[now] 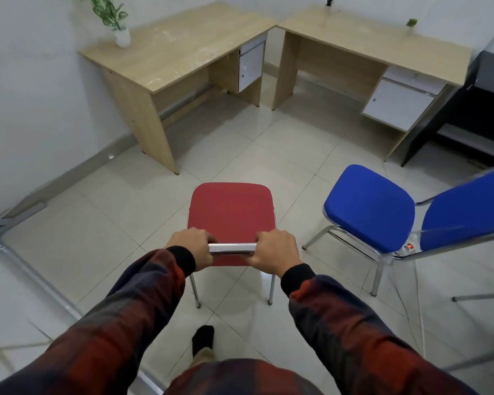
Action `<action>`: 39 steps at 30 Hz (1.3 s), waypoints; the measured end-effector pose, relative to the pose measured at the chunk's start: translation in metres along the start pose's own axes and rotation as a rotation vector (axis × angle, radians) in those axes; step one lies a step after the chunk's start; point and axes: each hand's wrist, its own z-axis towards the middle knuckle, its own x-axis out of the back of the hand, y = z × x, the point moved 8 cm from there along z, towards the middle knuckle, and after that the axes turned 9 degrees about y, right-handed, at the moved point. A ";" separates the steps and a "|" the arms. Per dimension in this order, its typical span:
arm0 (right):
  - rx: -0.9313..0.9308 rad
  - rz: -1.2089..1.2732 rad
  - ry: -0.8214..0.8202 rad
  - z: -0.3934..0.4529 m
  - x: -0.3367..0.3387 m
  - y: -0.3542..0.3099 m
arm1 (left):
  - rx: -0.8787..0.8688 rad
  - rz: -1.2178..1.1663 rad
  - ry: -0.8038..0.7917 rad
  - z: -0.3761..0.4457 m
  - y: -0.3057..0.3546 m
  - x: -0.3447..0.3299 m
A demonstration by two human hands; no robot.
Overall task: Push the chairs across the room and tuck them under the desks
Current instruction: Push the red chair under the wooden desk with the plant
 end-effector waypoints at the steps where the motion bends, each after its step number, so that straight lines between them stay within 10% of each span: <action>1: 0.007 -0.010 0.008 0.004 -0.001 0.000 | -0.015 -0.005 0.005 0.004 -0.001 0.003; 39: -0.087 -0.013 0.099 0.141 0.011 -0.033 | -0.214 0.010 -0.022 0.152 -0.072 0.053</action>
